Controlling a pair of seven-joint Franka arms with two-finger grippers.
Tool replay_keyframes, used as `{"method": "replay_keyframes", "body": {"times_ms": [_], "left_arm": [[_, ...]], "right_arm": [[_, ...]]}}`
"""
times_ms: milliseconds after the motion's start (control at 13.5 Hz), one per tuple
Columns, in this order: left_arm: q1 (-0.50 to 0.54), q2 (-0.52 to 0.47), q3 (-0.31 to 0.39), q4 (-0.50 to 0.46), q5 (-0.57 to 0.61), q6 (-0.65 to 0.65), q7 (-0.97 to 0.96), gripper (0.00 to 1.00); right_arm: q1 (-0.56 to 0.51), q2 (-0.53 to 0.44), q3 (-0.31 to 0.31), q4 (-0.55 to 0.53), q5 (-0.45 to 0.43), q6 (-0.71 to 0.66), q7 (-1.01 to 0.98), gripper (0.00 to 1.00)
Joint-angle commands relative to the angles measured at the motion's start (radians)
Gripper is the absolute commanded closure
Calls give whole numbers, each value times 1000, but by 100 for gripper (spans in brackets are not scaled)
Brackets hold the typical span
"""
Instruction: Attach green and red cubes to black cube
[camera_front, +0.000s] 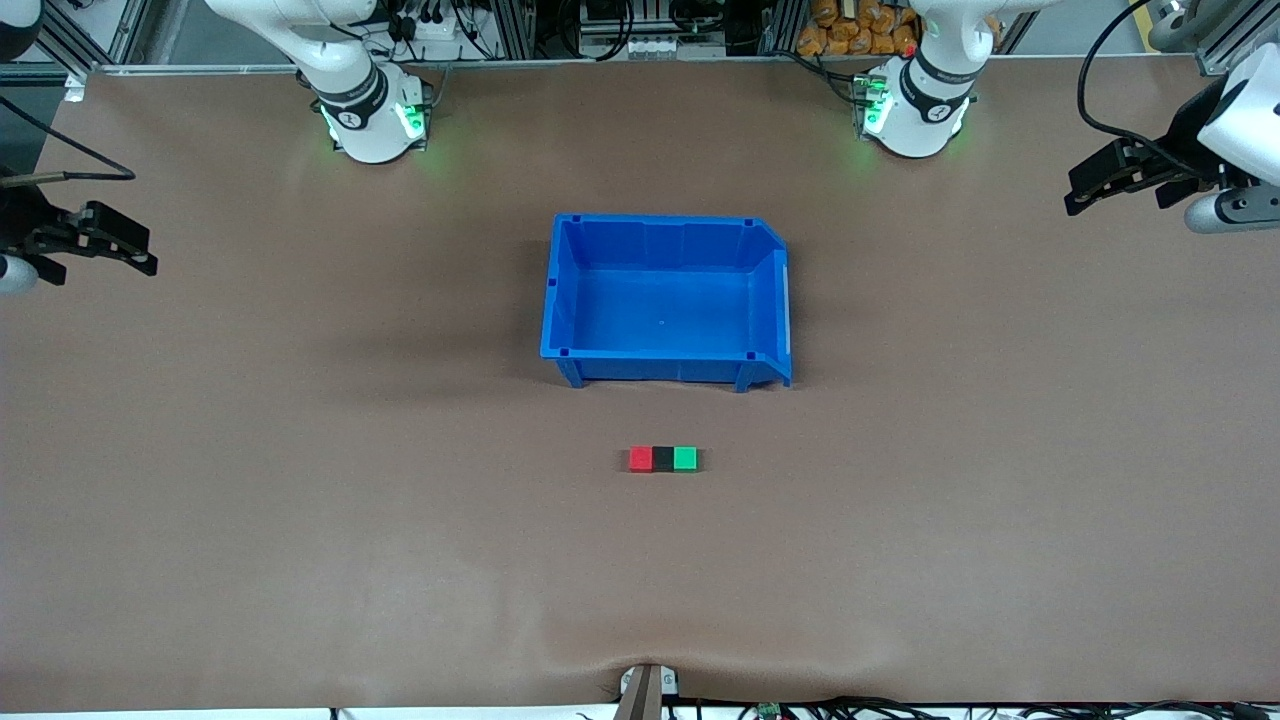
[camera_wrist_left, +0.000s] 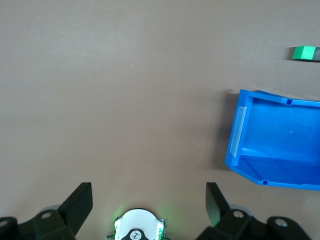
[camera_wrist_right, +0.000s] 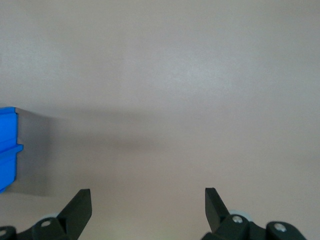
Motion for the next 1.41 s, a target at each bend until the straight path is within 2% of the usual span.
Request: {"method": "replay_keyframes", "body": {"times_ms": [0,1333], "left_arm": [[5,0,-4,4,-11,3,15,0],[9,0,-4,13,1,4,21,0]], "right_arm": [[-17,-52,8,-58,-1,17,-18,0],[-17,-44,9,-2,7,-13,-12,0]]}}
